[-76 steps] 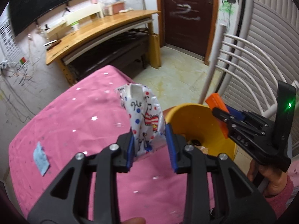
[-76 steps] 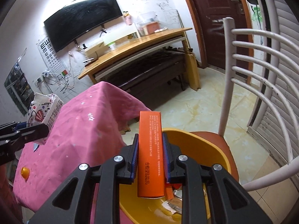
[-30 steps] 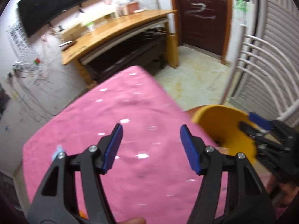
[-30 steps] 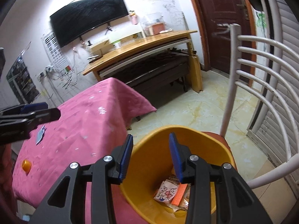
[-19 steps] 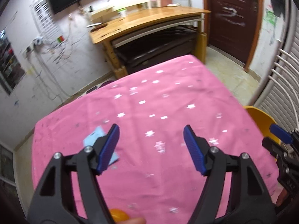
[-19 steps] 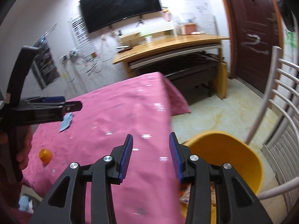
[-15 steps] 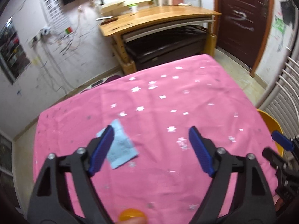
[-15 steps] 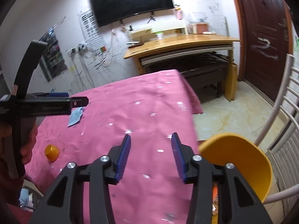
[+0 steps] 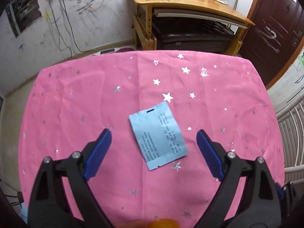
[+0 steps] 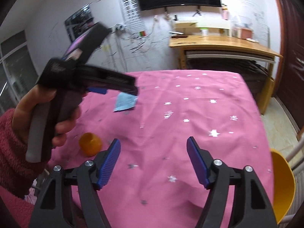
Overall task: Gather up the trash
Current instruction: 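Move both tools back over the table, then grasp the blue paper slip with the left tool while the right tool grasps the yellow lid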
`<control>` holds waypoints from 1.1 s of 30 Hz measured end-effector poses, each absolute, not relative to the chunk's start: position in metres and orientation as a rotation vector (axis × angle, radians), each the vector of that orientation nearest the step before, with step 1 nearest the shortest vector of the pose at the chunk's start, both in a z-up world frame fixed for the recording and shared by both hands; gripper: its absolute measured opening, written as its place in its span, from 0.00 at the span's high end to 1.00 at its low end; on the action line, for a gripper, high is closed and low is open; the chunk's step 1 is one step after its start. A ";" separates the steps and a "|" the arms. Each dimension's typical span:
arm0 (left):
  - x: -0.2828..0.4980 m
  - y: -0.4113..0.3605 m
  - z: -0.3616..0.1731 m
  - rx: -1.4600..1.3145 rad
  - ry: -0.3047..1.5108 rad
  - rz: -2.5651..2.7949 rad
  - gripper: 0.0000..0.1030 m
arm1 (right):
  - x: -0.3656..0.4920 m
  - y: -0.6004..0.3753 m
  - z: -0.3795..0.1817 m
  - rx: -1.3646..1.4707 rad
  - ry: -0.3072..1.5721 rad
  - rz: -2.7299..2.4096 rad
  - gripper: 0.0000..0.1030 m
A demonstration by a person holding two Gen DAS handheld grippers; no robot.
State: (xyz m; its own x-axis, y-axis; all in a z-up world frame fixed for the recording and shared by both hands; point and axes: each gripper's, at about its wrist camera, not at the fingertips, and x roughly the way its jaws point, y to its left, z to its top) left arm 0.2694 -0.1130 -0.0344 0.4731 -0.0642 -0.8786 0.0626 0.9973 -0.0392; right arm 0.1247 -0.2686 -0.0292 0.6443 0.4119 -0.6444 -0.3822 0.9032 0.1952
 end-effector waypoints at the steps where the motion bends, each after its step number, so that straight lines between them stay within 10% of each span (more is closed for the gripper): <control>1: 0.271 -0.112 -0.036 -0.010 1.079 -0.077 0.16 | 0.124 -0.263 -0.030 0.039 0.748 0.464 0.34; 13: 0.287 -0.112 -0.050 -0.028 1.117 -0.099 0.17 | 0.123 -0.232 -0.032 -0.002 0.766 0.499 0.31; 20: 0.283 -0.111 -0.050 0.017 1.086 -0.103 0.49 | 0.124 -0.218 -0.032 -0.017 0.775 0.524 0.30; 33: 0.268 -0.061 -0.039 0.001 1.026 -0.081 0.54 | 0.132 -0.168 -0.043 -0.084 0.810 0.618 0.29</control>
